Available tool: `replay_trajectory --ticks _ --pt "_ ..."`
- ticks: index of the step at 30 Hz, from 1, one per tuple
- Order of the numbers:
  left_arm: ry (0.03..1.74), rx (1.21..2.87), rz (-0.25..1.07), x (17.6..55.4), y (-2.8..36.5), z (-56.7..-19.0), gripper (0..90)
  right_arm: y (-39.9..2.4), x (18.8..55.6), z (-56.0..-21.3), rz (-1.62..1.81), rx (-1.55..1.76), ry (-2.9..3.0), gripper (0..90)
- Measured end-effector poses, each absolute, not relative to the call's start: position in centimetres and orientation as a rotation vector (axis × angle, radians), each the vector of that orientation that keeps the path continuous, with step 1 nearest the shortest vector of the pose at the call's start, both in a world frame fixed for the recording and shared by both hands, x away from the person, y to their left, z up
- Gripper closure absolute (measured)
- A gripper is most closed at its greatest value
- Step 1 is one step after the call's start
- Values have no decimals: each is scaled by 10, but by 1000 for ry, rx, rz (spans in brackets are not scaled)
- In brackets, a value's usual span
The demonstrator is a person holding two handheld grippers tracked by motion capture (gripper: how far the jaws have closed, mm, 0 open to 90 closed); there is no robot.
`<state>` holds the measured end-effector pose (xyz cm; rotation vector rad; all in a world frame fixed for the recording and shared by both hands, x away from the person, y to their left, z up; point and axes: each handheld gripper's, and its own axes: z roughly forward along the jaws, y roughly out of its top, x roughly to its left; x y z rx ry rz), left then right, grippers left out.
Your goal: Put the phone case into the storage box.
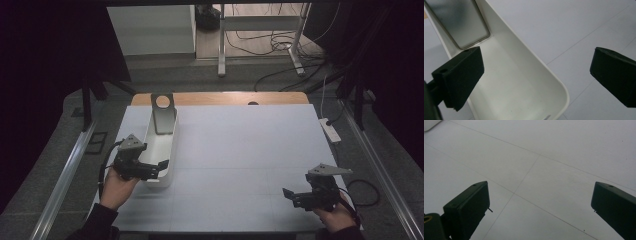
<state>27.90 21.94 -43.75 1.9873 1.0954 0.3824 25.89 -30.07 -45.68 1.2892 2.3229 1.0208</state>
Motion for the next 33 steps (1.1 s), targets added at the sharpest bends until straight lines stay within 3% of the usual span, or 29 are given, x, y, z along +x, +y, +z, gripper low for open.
replay_trajectory --ticks 33 --pt "1150 1968 417 243 239 -447 2 -300 258 -456 1019 1278 2321 15"
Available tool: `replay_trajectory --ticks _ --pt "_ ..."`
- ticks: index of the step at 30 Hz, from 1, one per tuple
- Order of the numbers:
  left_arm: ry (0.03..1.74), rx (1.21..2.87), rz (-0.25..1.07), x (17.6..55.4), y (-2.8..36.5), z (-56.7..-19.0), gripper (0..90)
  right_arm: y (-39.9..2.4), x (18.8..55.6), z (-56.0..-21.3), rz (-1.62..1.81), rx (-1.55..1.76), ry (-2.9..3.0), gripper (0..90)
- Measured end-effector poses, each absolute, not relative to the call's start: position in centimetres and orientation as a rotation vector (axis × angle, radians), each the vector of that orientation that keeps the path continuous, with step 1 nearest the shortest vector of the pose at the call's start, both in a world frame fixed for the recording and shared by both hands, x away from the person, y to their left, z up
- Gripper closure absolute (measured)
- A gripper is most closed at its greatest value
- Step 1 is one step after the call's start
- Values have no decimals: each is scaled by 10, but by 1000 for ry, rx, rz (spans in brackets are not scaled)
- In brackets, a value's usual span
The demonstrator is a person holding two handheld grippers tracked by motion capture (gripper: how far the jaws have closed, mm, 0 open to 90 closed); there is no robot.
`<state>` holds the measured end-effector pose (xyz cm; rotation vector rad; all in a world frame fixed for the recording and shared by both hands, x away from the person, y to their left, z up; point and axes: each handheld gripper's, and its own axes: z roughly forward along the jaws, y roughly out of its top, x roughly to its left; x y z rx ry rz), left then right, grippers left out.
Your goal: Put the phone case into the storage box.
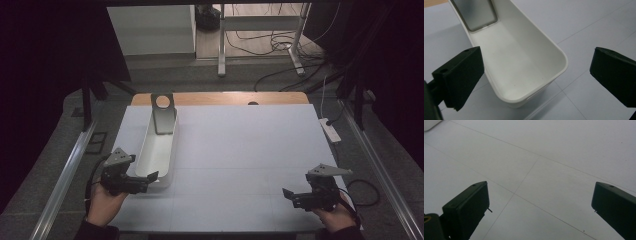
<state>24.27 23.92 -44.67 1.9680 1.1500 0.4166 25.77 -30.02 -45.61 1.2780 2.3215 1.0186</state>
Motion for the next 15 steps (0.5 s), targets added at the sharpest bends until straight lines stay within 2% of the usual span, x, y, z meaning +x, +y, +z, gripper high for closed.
replay_trajectory --ticks 15 --pt "1180 1963 445 229 248 -452 2 -300 258 -456 1018 1279 2322 15"
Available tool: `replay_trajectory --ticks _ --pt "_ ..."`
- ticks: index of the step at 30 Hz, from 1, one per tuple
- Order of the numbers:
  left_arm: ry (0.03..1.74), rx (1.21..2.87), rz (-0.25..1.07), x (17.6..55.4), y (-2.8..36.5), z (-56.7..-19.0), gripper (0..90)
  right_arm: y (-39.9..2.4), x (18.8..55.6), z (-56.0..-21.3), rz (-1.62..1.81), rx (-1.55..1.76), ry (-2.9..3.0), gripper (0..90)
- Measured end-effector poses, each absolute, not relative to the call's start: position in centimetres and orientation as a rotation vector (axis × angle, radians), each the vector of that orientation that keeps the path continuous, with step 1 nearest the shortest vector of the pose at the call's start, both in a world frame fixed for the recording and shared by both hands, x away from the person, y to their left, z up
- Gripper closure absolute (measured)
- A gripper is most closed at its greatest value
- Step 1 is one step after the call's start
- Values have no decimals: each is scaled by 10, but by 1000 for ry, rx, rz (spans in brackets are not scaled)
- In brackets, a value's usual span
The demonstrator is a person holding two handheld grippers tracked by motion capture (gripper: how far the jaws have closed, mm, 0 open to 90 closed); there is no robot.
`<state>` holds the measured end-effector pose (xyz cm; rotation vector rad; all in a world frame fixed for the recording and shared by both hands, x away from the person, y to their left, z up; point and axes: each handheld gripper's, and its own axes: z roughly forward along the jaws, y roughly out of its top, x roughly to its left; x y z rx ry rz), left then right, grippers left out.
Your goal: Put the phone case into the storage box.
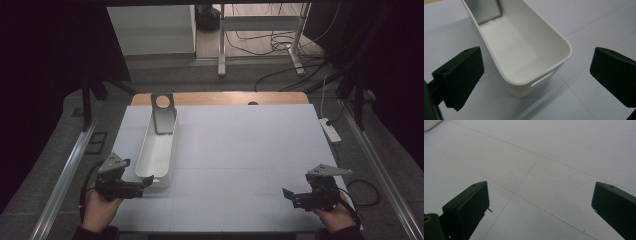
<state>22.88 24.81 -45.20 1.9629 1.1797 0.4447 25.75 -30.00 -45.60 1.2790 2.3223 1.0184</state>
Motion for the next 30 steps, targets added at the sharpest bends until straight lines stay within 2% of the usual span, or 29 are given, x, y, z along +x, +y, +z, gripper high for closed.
replay_trajectory --ticks 30 --pt "1223 1955 455 206 261 -463 1 -300 258 -456 1020 1273 2328 13"
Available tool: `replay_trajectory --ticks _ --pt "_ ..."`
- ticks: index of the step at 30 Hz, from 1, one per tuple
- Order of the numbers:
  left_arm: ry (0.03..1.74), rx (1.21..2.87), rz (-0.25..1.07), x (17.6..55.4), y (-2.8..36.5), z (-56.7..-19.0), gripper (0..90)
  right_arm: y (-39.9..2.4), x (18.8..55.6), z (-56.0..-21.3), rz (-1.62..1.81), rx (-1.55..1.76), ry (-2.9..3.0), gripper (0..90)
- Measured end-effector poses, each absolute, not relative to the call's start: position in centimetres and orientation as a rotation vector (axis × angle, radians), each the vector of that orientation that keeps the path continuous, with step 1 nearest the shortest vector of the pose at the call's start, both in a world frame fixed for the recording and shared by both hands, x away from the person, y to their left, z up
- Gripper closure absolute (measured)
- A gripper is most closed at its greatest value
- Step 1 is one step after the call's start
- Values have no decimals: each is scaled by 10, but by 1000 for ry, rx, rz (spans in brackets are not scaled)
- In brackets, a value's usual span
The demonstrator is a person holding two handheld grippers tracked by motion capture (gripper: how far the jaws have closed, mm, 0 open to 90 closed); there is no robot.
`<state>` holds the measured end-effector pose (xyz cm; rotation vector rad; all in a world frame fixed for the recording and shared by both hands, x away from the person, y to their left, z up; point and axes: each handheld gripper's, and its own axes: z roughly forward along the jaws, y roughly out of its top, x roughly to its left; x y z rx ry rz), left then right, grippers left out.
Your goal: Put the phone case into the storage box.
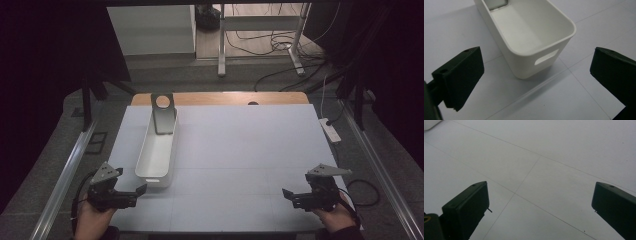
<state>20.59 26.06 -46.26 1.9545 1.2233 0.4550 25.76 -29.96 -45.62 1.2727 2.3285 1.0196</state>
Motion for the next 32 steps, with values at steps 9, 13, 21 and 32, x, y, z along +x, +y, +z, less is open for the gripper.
replay_trajectory --ticks 9,13,21,32 --pt "1237 1941 461 198 266 -465 0 -300 258 -456 1018 1275 2328 13" --pt "1241 1937 459 195 267 -466 0 -300 258 -456 1018 1276 2328 13" --pt "1251 1952 446 188 269 -472 0 -299 258 -456 1016 1277 2328 13" --pt "1265 1956 437 189 269 -473 4 -300 258 -457 1016 1277 2329 13"
